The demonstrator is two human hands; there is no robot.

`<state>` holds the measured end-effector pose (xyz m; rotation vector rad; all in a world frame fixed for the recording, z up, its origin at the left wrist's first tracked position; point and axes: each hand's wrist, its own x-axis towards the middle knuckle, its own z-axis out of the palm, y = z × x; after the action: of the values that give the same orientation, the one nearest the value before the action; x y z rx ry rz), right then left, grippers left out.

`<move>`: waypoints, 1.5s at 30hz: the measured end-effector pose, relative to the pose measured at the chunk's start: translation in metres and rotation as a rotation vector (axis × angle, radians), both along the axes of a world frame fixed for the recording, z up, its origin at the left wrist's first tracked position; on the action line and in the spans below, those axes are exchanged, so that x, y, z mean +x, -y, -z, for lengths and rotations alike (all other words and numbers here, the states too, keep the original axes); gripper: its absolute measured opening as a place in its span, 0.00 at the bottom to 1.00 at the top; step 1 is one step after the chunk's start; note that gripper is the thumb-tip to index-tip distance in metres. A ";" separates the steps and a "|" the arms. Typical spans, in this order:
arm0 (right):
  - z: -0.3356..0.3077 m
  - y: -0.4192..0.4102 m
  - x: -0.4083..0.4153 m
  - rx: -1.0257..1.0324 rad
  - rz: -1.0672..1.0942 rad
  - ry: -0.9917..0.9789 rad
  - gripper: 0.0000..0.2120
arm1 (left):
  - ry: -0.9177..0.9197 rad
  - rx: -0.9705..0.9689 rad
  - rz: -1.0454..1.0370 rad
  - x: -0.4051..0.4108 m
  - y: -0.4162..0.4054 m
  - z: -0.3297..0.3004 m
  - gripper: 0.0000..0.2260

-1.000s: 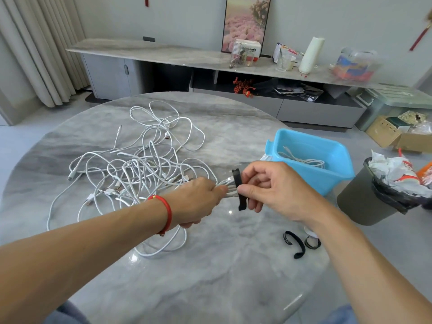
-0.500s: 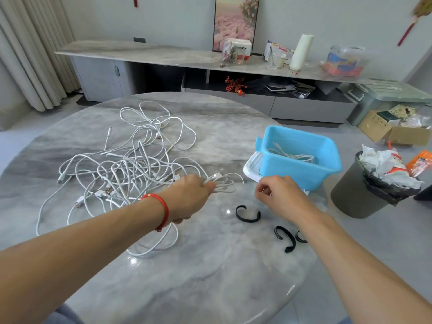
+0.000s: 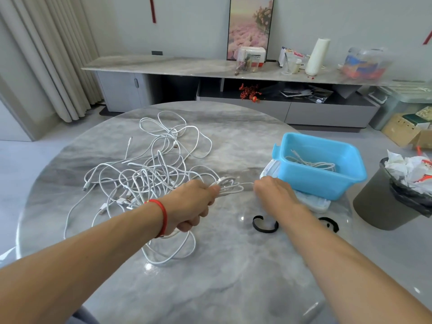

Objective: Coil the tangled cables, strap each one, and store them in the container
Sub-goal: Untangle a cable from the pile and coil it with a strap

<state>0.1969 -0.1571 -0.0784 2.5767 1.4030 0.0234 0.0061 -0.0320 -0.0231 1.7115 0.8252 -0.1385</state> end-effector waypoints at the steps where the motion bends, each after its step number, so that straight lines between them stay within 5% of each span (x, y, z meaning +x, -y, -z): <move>1: -0.002 0.001 -0.001 0.007 0.002 0.000 0.17 | -0.009 -0.058 0.001 0.000 0.000 -0.002 0.17; 6: -0.016 0.016 -0.008 0.033 0.009 -0.044 0.09 | 0.005 -0.196 0.000 0.000 0.003 -0.008 0.16; 10: -0.044 0.027 -0.022 0.270 0.018 -0.213 0.04 | 0.060 -0.187 -0.029 -0.004 0.005 -0.014 0.16; 20: -0.089 0.051 -0.072 0.741 -0.078 -0.952 0.03 | 0.110 -0.020 0.090 -0.001 0.018 -0.018 0.19; 26: -0.092 0.044 -0.067 0.903 -0.010 -0.851 0.02 | 0.084 0.004 0.245 -0.005 0.026 -0.027 0.13; 31: -0.092 0.044 -0.067 0.886 -0.045 -0.873 0.03 | 0.115 -0.018 0.404 -0.012 0.031 -0.032 0.19; 39: -0.093 0.044 -0.071 0.840 0.020 -1.170 0.13 | 0.180 0.149 0.499 -0.017 0.028 -0.039 0.19; 43: -0.084 0.052 -0.038 0.727 0.239 -0.727 0.14 | 0.169 0.480 0.519 -0.019 0.019 -0.042 0.19; 45: -0.080 0.056 -0.031 0.564 0.432 -0.836 0.19 | 0.212 0.571 0.517 -0.020 0.017 -0.042 0.18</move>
<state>0.1657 -0.2129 0.0011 3.5410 1.0758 -0.9483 -0.0138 -0.0486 0.0184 2.4080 0.2528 -0.0688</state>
